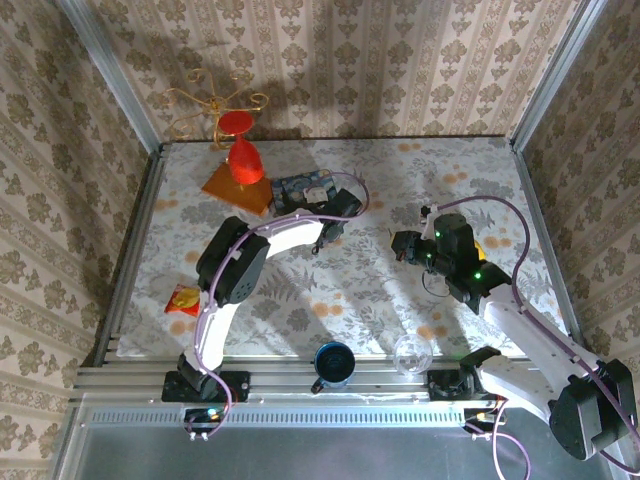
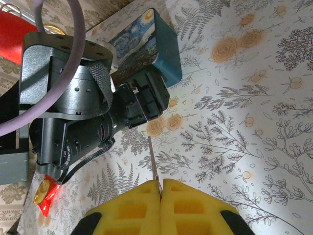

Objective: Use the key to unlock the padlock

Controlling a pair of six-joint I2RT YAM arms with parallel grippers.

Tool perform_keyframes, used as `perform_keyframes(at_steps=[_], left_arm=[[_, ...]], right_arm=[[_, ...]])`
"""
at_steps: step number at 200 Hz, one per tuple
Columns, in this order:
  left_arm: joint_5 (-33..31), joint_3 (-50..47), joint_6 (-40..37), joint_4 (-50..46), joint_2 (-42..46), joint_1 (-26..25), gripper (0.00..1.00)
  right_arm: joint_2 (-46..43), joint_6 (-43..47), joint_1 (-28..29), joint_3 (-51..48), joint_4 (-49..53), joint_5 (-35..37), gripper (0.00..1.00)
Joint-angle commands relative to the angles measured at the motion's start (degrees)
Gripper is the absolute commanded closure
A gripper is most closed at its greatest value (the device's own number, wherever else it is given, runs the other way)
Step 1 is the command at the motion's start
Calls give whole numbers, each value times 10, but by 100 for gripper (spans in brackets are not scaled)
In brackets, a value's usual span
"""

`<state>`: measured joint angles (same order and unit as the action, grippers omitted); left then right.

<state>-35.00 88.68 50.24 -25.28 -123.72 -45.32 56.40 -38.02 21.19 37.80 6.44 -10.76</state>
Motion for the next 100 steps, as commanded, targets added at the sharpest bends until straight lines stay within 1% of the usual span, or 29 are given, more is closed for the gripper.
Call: perform_keyframes(at_steps=[1,10,54,60,89,100], left_arm=[[-17,23,14,-15,-11,7,17],[-19,26,15,-20,-14,7,20],[-22,29,23,-29,-25,14,23],[-21,30,22,-30,-26,15,26],[-22,32,22,-34,-31,16,27],[-22,32,23,-35,-33,16,32]], right_arm=[[-5,-9,-4,0,-13,-6,100],[-3,-10,-4,0,-13,-7,100],[-1,-12,-5,1,-18,-14,100],[-1,-13,-5,1,-18,-15,100],[1,-14,-6,-1,-21,-16,100],[1,-15,-6,-1,-22,-17,100]])
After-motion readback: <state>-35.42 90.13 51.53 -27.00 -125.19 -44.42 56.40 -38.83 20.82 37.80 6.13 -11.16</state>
